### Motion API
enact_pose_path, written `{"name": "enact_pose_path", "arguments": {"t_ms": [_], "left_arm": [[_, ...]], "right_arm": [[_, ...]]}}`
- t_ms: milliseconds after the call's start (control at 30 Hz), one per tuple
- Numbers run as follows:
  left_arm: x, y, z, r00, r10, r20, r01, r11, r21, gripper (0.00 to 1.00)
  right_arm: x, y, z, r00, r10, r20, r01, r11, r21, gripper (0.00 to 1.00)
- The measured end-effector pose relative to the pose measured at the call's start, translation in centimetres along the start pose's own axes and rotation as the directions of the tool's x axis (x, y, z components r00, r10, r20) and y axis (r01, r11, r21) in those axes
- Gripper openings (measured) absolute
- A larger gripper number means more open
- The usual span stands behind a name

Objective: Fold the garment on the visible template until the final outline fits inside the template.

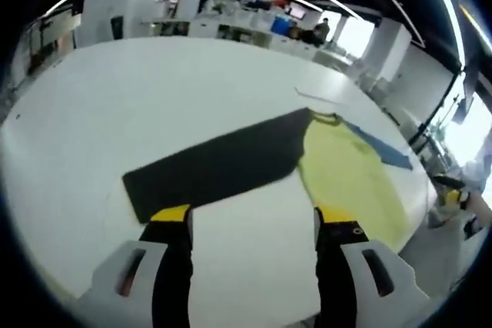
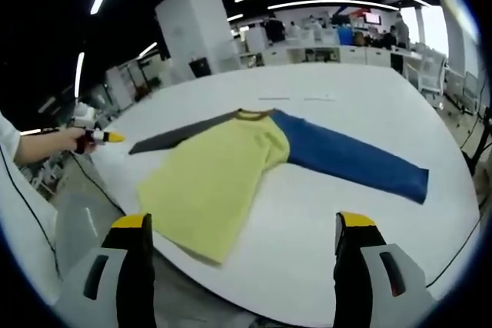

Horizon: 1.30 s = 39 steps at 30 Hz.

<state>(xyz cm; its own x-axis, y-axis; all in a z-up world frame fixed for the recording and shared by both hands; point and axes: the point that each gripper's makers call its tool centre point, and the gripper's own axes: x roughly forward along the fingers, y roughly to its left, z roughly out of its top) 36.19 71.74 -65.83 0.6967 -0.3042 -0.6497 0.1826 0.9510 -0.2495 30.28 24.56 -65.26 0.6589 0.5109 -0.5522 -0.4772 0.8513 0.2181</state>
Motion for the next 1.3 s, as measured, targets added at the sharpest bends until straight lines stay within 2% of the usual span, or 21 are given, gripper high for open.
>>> {"name": "enact_pose_path", "arguments": {"t_ms": [200, 333, 433, 533, 700, 1033, 1167, 1300], "left_arm": [[0.1, -3.0, -0.6, 0.996, -0.083, -0.041, 0.087, 0.990, 0.108, 0.62], [0.0, -5.2, -0.8, 0.990, -0.139, -0.029, 0.141, 0.984, 0.107, 0.68], [0.1, -6.1, -1.4, 0.985, -0.164, -0.047, 0.169, 0.976, 0.140, 0.71], [0.3, -6.4, -2.4, 0.982, -0.172, -0.077, 0.183, 0.969, 0.164, 0.75], [0.1, -7.0, -3.1, 0.979, -0.185, -0.084, 0.197, 0.967, 0.163, 0.78], [-0.5, -9.8, -4.8, 0.969, -0.219, -0.113, 0.238, 0.949, 0.205, 0.84], [-1.0, -11.5, -6.4, 0.961, -0.245, -0.132, 0.269, 0.939, 0.215, 0.87], [-1.2, -12.4, -7.7, 0.956, -0.255, -0.148, 0.282, 0.937, 0.206, 0.91]], "right_arm": [[0.1, 0.2, 0.1, 1.000, 0.013, 0.001, -0.013, 1.000, -0.005, 0.98], [0.1, 0.5, 0.1, 1.000, 0.021, -0.001, -0.021, 1.000, -0.013, 0.98], [0.2, 0.5, 0.1, 1.000, 0.025, -0.001, -0.025, 1.000, -0.014, 0.98], [0.2, 0.5, 0.0, 1.000, 0.027, -0.005, -0.027, 1.000, -0.013, 0.98], [0.0, 0.6, -0.2, 1.000, 0.030, -0.008, -0.030, 0.999, -0.017, 0.98], [-0.4, 0.4, -0.9, 0.999, 0.026, -0.018, -0.026, 1.000, -0.011, 0.98], [-0.5, 0.4, -1.3, 0.999, 0.025, -0.022, -0.025, 1.000, -0.007, 0.98], [-0.6, 0.5, -1.8, 0.999, 0.026, -0.031, -0.026, 1.000, -0.002, 0.98]]}}
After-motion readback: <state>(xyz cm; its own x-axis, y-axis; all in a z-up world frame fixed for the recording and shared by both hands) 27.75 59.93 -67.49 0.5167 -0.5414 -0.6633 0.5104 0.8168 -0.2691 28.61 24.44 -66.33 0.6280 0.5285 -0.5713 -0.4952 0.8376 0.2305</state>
